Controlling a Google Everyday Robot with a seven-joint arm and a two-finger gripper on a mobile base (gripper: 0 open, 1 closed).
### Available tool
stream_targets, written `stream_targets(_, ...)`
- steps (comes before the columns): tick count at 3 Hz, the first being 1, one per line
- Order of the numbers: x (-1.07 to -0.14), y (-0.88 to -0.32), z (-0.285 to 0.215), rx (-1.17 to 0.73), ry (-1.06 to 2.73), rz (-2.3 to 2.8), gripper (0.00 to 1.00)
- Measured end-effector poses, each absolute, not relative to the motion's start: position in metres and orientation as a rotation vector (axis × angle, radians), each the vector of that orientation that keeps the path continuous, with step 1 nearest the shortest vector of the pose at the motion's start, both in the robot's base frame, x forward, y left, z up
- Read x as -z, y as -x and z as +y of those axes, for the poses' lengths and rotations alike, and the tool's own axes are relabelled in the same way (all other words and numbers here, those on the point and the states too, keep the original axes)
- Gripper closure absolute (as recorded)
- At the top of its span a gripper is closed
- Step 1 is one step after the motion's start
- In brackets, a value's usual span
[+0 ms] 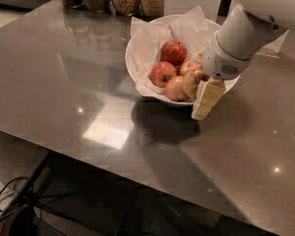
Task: Pick apple from white bowl
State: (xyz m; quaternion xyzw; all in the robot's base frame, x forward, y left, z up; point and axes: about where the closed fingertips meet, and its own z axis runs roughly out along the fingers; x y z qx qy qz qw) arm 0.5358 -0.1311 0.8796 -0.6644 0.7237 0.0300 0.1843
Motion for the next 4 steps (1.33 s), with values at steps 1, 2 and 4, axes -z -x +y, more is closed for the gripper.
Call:
stream_targets(1, -0.880, -0.536, -0.131, -0.084, 1.873, 2.040, 0.42)
stream_targets(2, -0.900, -0.540, -0.133, -0.025, 1.873, 2.023, 0.66)
stream_targets(4, -0.901, -0.540, -0.133, -0.024, 1.873, 2.022, 1.00)
